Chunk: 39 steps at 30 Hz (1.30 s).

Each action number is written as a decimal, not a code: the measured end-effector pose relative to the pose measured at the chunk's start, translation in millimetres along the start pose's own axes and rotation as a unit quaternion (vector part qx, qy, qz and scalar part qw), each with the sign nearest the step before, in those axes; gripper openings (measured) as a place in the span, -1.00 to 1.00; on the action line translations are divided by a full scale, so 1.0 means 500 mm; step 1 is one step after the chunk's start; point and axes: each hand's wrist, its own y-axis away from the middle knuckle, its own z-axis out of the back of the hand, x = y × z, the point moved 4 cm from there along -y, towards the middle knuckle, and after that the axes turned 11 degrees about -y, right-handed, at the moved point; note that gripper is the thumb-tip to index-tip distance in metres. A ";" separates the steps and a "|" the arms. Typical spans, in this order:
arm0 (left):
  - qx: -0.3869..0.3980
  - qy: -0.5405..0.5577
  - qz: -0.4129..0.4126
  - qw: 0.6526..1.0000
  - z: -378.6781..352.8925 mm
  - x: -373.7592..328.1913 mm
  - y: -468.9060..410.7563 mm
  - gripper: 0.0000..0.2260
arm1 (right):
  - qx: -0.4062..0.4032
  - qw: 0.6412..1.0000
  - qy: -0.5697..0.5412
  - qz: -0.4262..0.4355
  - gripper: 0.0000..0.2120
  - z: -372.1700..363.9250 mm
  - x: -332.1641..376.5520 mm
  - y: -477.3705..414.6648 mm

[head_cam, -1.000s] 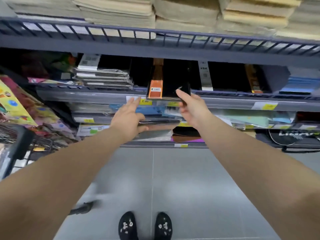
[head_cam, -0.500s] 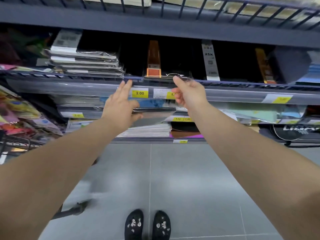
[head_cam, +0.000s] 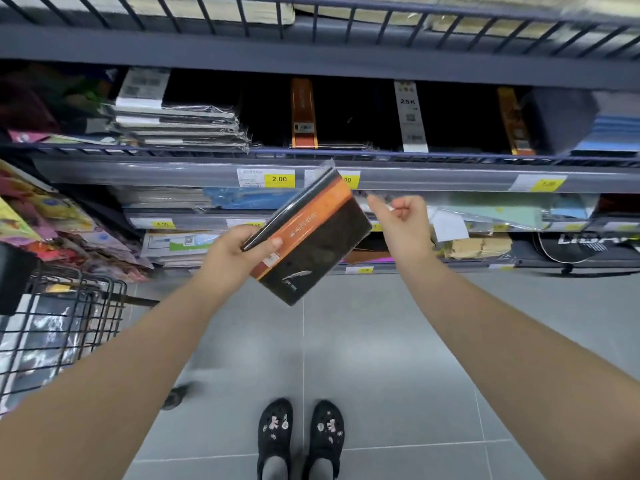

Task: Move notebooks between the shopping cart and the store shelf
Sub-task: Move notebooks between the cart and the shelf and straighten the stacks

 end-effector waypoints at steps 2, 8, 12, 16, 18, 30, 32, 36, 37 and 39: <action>0.006 0.072 0.027 0.997 -0.012 -0.008 0.020 -0.92 | 0.009 1.000 -0.004 -0.028 -0.66 0.012 -0.016 0.033; 0.008 0.242 0.046 0.969 -0.049 -0.066 0.038 -0.91 | 0.170 0.979 -0.002 -0.110 -0.81 -0.007 -0.051 0.123; 0.010 0.272 0.044 0.961 -0.066 -0.094 0.030 -0.86 | 0.231 0.963 -0.062 -0.121 -0.93 -0.017 -0.048 0.148; 0.015 0.262 0.034 0.964 -0.070 -0.098 0.008 -0.76 | 0.261 0.959 -0.054 -0.100 -0.92 -0.008 -0.039 0.143; 0.008 0.217 0.051 0.975 -0.069 -0.099 -0.007 -0.73 | 0.252 0.957 -0.101 -0.103 -0.92 -0.005 -0.031 0.132; -0.034 -0.464 -0.102 0.879 -0.042 -0.086 -0.118 -0.35 | 0.231 0.956 -0.154 -0.095 -0.78 -0.055 0.082 -0.024; -0.014 -0.555 -0.091 0.827 -0.054 -0.084 -0.122 -0.25 | 0.235 0.957 -0.143 -0.095 -0.76 -0.073 0.093 -0.043; 0.011 -0.597 -0.073 0.799 -0.076 -0.062 -0.132 -0.15 | 0.223 0.951 -0.187 -0.105 -0.82 -0.100 0.085 -0.074; 0.014 -0.604 -0.069 0.794 -0.077 -0.059 -0.136 -0.13 | 0.215 0.947 -0.214 -0.106 -0.85 -0.104 0.083 -0.079; 0.015 -0.605 -0.064 0.793 -0.077 -0.057 -0.139 -0.11 | 0.193 0.942 -0.254 -0.100 -0.84 -0.109 0.078 -0.087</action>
